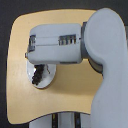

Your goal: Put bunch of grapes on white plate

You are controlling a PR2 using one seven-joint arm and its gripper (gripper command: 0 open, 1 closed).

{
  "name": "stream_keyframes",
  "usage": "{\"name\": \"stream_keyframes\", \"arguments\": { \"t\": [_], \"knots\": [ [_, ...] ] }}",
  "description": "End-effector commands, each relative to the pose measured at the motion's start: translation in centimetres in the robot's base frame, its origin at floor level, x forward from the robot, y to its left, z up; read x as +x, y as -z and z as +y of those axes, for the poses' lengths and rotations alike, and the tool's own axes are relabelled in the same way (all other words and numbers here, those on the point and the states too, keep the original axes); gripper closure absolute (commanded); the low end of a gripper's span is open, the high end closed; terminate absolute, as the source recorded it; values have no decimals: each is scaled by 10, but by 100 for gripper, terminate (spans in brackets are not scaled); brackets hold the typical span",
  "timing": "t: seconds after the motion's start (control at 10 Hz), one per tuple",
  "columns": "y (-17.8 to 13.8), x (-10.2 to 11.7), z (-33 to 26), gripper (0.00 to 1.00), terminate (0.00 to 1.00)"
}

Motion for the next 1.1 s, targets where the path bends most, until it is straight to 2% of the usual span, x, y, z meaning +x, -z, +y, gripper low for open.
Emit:
{"name": "stream_keyframes", "arguments": {
  "t": [0.0,0.6,0.8,1.0],
  "knots": [
    [-53,31,4,0,0],
    [-157,77,-10,0,0],
    [-176,84,-21,0,0],
    [-187,82,-62,0,0]
  ]
}}
